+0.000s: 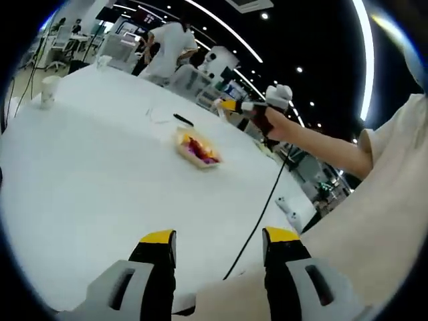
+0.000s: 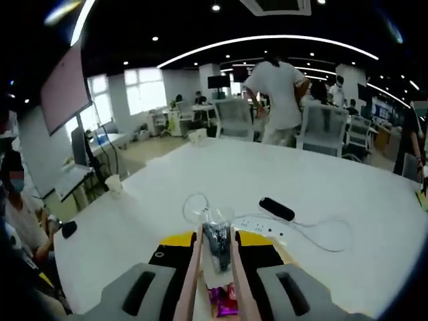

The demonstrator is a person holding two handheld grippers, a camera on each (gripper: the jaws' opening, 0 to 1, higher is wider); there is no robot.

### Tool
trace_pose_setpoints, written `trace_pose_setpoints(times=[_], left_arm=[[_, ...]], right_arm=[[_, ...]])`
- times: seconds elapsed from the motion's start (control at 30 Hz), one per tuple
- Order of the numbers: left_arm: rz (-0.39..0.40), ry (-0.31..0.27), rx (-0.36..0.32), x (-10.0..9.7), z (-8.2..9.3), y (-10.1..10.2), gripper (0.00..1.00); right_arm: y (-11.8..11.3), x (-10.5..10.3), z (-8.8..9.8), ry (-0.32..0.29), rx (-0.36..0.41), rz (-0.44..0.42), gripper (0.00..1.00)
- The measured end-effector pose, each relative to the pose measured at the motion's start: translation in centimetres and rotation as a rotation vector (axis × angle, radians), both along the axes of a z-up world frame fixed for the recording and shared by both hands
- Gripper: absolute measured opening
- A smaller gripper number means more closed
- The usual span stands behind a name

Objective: Place the target food into the container with the food tongs after gripping and lifting it, then release it inside without dropping or visibly crushing the food.

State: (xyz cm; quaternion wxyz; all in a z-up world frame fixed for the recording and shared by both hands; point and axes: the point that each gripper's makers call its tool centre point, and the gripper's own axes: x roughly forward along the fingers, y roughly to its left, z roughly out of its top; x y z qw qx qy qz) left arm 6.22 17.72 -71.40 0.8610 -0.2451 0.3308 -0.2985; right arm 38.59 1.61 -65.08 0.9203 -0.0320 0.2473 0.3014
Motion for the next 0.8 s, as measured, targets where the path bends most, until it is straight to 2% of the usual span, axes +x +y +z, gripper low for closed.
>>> trace_pose_setpoints(times=[0.23,0.43,0.6,0.8], left_arm=[[0.024,0.009,-0.026,-0.4,0.0,0.2,0.51],[0.021,0.003,-0.022,-0.4,0.0,0.2,0.51],[0.033,-0.017,-0.025,-0.3,0.5,0.4,0.5],[0.01,-0.02,-0.026,-0.7,0.6,-0.6,0.5]], right_arm=[[-1.2,0.1,0.3,-0.006,0.009,-0.023,0.22],[-2.0,0.0,0.5,-0.005,0.015,-0.043,0.22],[-2.3,-0.1,1.6,-0.025,0.022,-0.054,0.22],[-2.9,-0.7,2.0,-0.035,0.025,-0.06,0.22]])
